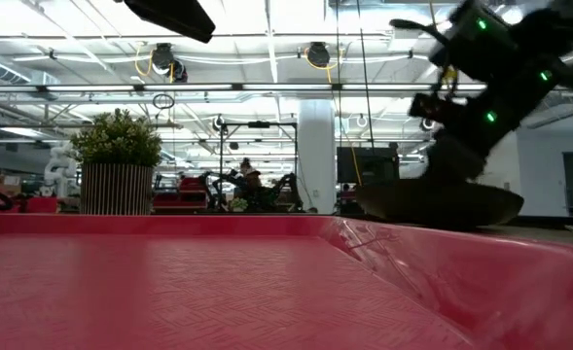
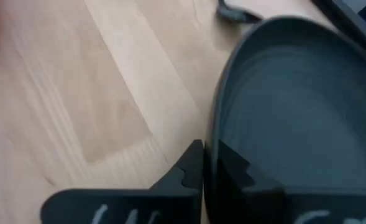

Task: Pick and place plate/cup/fork/spoon on tray
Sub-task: Put the black plate on the red serving tray

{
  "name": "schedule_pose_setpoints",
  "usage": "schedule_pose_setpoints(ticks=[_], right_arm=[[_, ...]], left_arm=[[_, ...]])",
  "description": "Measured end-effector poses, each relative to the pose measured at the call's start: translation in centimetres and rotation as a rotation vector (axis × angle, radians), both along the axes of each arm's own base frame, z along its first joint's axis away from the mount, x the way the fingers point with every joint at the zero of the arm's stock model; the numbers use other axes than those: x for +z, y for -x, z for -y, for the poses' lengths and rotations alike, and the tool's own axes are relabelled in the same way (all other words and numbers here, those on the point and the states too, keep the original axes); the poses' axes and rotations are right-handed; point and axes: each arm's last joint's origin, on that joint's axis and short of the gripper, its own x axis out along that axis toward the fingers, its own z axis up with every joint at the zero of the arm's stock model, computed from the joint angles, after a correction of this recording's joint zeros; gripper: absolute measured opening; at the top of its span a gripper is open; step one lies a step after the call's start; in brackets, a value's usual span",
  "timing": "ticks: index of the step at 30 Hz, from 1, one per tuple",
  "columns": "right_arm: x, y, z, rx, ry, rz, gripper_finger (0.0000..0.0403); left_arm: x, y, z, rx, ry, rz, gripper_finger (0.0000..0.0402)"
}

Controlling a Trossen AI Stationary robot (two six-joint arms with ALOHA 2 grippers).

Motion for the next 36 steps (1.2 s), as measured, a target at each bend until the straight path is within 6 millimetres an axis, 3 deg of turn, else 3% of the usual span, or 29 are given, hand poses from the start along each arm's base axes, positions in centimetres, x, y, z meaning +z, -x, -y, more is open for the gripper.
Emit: schedule_pose_setpoints(ticks=[8,15,22,29,36], right_arm=[[6.0,-3.0,-1.8,0.055,-0.014,0.013,0.0001],[10.1,-4.3,-4.2,0.126,-0.031,0.128,0.0001],[11.6,-4.3,-7.0,0.150,-0.072,0.235,0.0000],[12.5,-4.4,-11.4,0.287,-0.030,0.428,0.0000],[14.8,-7.5,-15.1,0.437,0.055,0.540,0.0000]], left_arm=[[0.1,-0.1,0.1,-0.007,-0.002,0.009,0.0278],[0.1,0.1,0.7,-0.044,-0.020,0.006,0.0278],[1.0,0.4,1.7,-0.080,-0.009,0.030,0.0278],[3.2,1.0,3.7,-0.150,0.022,0.085,0.0278],[6.4,2.9,6.8,-0.262,0.066,0.155,0.0278]])
